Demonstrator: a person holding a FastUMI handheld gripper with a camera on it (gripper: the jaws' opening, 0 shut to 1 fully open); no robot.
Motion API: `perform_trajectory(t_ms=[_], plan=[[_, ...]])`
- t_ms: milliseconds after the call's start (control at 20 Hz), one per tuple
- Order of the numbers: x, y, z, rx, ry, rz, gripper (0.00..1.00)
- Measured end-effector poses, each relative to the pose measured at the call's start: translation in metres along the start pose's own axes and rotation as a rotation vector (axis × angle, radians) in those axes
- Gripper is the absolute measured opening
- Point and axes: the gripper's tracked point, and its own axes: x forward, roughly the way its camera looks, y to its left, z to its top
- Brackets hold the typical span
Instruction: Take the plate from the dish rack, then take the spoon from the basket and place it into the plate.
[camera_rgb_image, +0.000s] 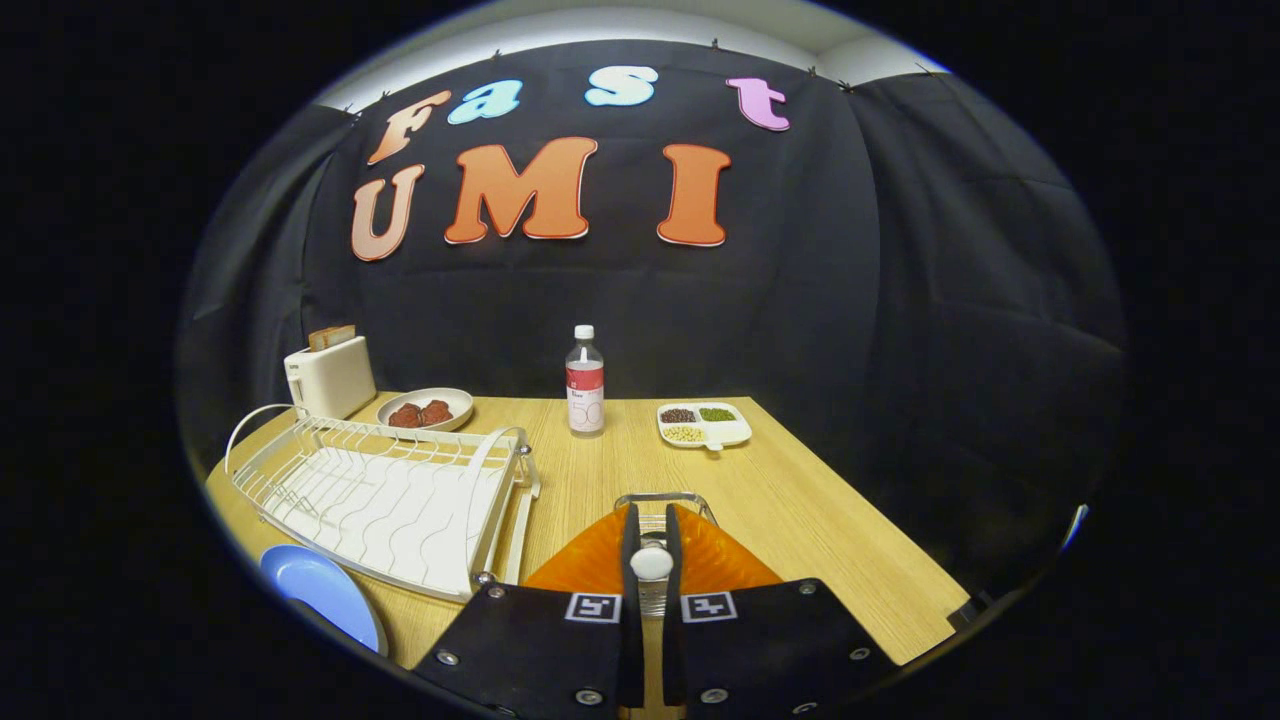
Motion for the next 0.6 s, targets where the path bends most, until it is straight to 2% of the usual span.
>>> perform_trajectory(t_ms=[250,600], plan=[[-0.042,0.015,0.028,-0.003,-0.036,-0.011,0.07],[-0.109,0.071,0.047,0.013,-0.059,0.001,0.07]])
